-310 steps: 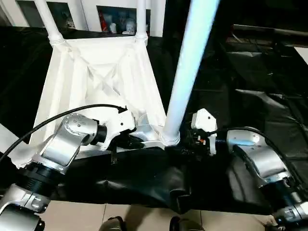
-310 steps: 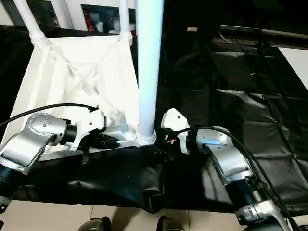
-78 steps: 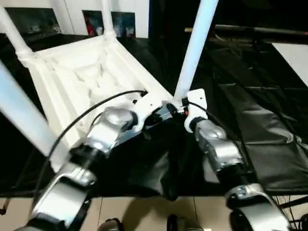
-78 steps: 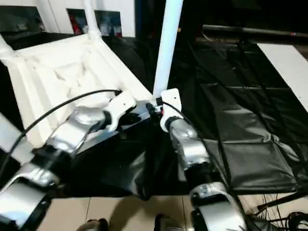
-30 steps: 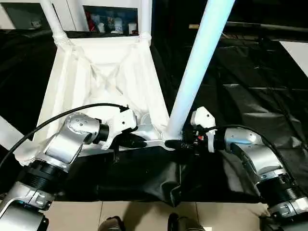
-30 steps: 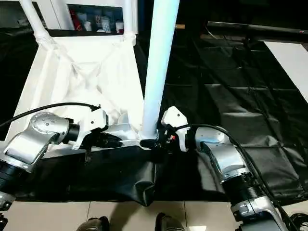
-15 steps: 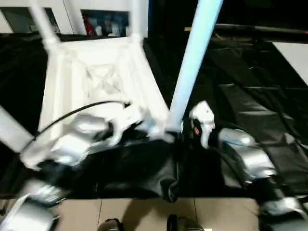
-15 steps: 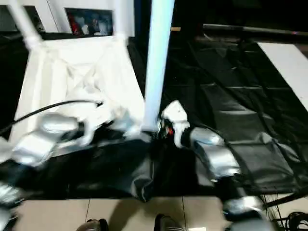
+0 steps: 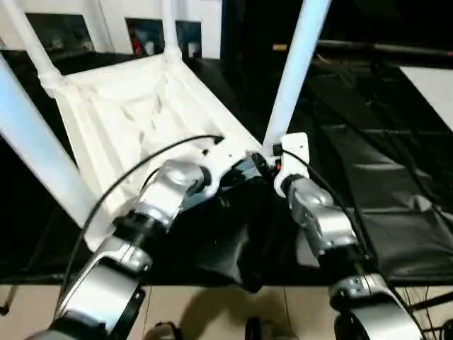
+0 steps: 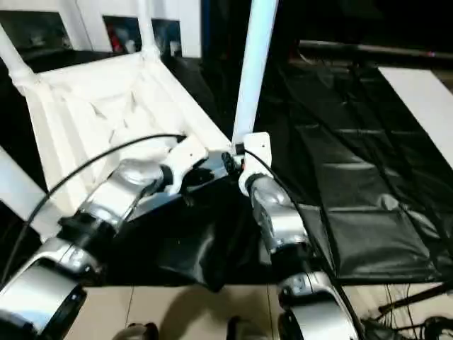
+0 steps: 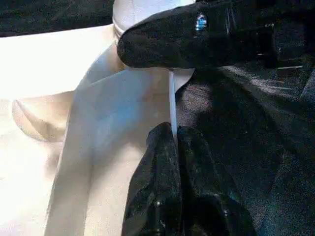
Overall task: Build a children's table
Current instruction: Rotate leg to tighten
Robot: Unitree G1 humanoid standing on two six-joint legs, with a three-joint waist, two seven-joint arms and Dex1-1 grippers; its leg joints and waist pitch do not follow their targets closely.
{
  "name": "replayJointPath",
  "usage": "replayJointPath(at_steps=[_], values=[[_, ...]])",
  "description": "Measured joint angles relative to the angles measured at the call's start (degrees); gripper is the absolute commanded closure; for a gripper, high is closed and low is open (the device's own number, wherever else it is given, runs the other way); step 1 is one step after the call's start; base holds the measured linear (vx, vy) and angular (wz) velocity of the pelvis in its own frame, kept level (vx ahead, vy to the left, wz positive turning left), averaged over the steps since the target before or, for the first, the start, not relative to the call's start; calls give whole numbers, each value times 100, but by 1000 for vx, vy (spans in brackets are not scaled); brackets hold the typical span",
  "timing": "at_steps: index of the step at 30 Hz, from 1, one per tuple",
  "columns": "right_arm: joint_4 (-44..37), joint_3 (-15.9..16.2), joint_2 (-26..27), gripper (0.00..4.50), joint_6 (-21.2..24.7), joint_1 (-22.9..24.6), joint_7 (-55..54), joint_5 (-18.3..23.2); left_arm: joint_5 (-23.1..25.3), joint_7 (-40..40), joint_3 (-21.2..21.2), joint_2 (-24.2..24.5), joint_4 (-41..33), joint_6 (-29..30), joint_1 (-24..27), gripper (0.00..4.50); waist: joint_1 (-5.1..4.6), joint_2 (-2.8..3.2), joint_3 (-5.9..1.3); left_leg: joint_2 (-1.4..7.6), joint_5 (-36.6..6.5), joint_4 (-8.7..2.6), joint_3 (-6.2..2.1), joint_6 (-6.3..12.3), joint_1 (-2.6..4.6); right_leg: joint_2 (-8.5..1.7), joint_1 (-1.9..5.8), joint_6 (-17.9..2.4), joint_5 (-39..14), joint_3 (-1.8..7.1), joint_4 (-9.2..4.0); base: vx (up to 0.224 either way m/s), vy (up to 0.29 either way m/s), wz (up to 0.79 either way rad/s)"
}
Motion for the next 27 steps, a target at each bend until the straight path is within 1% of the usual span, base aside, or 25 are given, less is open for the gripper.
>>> replayJointPath(at_steps=[2, 3, 5, 7, 9, 10, 11, 14, 15, 18, 22, 27], values=[[-74, 60, -86, 109, -79, 96, 249, -15, 0, -68, -5, 62, -109, -8, 58, 450, 1, -1, 0, 1, 0, -7, 0, 0, -5, 0, -2, 2, 2, -2, -11, 0, 0, 0], [-119, 86, -113, 88, -113, 128, 352, -24, -1, -111, -1, 105, -160, -15, 82, 450, -1, 0, 1, 0, 0, -12, 2, 0, -5, 0, -2, 2, 5, -1, -13, 0, 0, 0], [-183, 135, -172, 64, -123, 152, 466, -32, -2, -167, -1, 144, -230, -15, 126, 450, -5, 0, 1, 1, 0, -17, 3, 0, -5, 1, -5, 3, 14, -1, -13, 0, 0, 0], [-441, 255, -473, 57, -8, 240, 944, 16, -73, -322, 10, 289, -469, -40, 259, 450, -12, -3, 8, 2, 0, -20, 3, 0, -9, 1, -13, 11, 44, -1, -14, 0, 0, 0], [-764, 363, -832, 30, 110, 319, 1537, 126, -190, -554, 50, 494, -722, -79, 435, 450, -14, 0, 13, 8, 0, -36, 3, 0, -9, 9, -20, 16, 44, -4, -15, 0, 0, 0], [-845, 351, -957, 20, 135, 319, 1683, 161, -230, -648, 70, 555, -798, -87, 474, 450, -10, 0, 14, 9, 0, -45, 4, 0, -8, 10, -23, 20, 41, -6, -16, 0, 0, 0], [-952, 359, -1084, 20, 181, 319, 1869, 186, -255, -736, 75, 624, -880, -106, 514, 450, -10, 1, 14, 11, 0, -56, 6, 0, -7, 11, -24, 17, 42, -6, -16, 0, 0, 0], [-1330, 526, -1612, 15, 308, 357, 2690, 266, -371, -1121, 98, 910, -1171, -302, 712, 450, -2, 12, 21, 15, 1, -67, 8, 1, -7, 16, -29, 13, 26, -6, -17, 0, 0, 0], [-1497, 593, -1857, 15, 344, 415, 3123, 363, -448, -1362, 93, 1081, -1302, -463, 840, 450, 3, 16, 23, 15, 1, -69, 10, 2, -8, 17, -29, 12, 17, -6, -21, 0, 0, 0], [-1867, 738, -2200, 15, 369, 630, 3898, 552, -655, -1962, 87, 1447, -1622, -547, 1062, 450, 10, 26, 32, 16, -2, -71, 18, 25, -9, 16, -30, 0, -5, -5, -23, 0, 0, 0], [-2136, 901, -2491, 15, 369, 834, 4590, 677, -784, -2421, 41, 1710, -1913, -504, 1207, 450, 77, 41, 45, 15, -3, -70, 27, 26, -15, 8, -30, -4, -9, -5, -26, 0, 0, 0], [-2278, 1075, -2597, 15, 369, 896, 5009, 759, -905, -2819, -9, 1895, -2187, -315, 1333, 450, 74, 40, 48, 14, -6, -66, 29, 19, -13, 5, -29, -4, -9, -4, -23, 0, 0, 0]])
